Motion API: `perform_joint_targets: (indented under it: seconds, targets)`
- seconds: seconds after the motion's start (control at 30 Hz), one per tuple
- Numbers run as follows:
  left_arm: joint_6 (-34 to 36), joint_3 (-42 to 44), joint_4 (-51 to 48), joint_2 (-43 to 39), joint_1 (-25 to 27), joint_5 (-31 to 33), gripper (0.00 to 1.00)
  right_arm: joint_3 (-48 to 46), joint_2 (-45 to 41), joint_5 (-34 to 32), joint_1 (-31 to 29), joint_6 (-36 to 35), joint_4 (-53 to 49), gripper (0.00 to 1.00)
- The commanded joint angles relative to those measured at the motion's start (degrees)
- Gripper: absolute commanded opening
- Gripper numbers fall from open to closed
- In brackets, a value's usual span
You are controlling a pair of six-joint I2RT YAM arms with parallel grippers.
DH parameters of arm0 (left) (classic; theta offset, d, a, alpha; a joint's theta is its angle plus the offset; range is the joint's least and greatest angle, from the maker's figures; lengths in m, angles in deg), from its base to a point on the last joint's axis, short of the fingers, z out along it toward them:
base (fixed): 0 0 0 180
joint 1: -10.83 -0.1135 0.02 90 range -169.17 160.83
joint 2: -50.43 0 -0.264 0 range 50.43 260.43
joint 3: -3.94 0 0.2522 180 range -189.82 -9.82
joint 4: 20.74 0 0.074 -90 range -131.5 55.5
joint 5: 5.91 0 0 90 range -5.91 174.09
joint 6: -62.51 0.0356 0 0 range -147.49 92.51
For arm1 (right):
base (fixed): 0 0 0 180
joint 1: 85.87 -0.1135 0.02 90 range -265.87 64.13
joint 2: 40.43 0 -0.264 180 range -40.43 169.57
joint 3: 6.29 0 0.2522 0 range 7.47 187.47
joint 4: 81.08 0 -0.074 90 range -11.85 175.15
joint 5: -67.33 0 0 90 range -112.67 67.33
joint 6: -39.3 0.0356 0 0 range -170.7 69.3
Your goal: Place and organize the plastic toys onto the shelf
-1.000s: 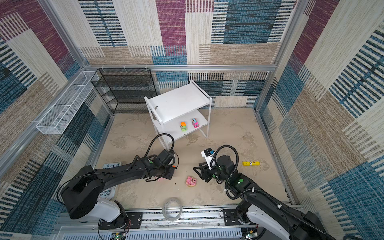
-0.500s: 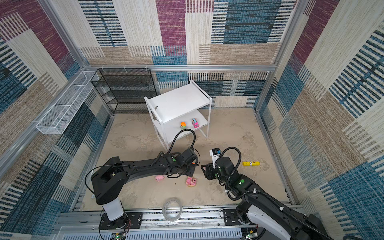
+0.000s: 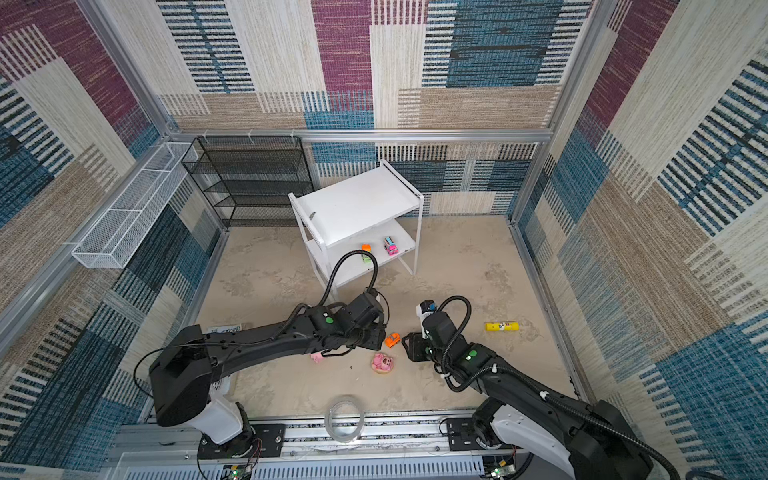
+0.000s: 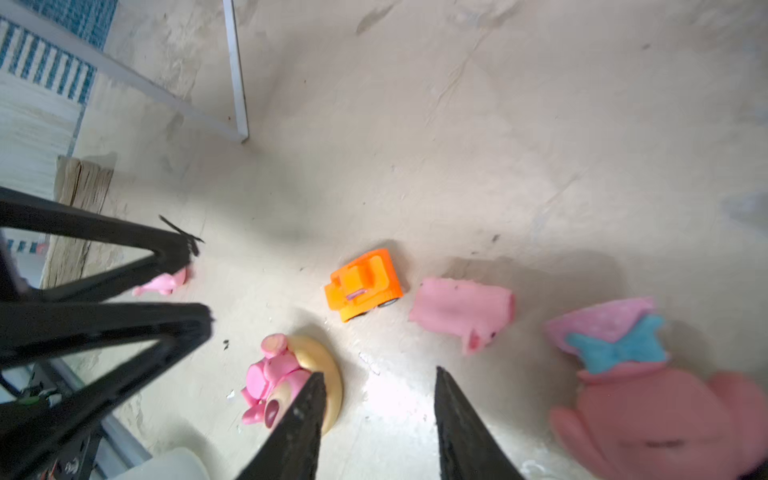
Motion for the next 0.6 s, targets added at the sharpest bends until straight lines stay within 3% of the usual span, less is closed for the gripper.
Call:
perform_joint_targets:
  seconds: [0.0,0.17,0.4,0.57]
  targets:
    - [4.1,3.9,-0.1,-6.3,-0.2,1.9,0.64,1.4,3.8,4.7,-1.4,3.2,3.8,0.46]
    - [9.3,10.7,-1.0,-19.2,-1.2,2.7,0.78,3.8,11.9,5.2,-3.3,6.7,6.7,0.56]
    - [12.3,17.6,-5.0,-36.0,-6.1,3.7,0.86,9.1,21.8,3.9,-3.4,7.8,8.9,0.65]
    - [13.5,19.6,-6.9,-41.1,-8.0,4.5,0.88,13.3,27.7,2.6,-3.3,7.1,8.9,0.65]
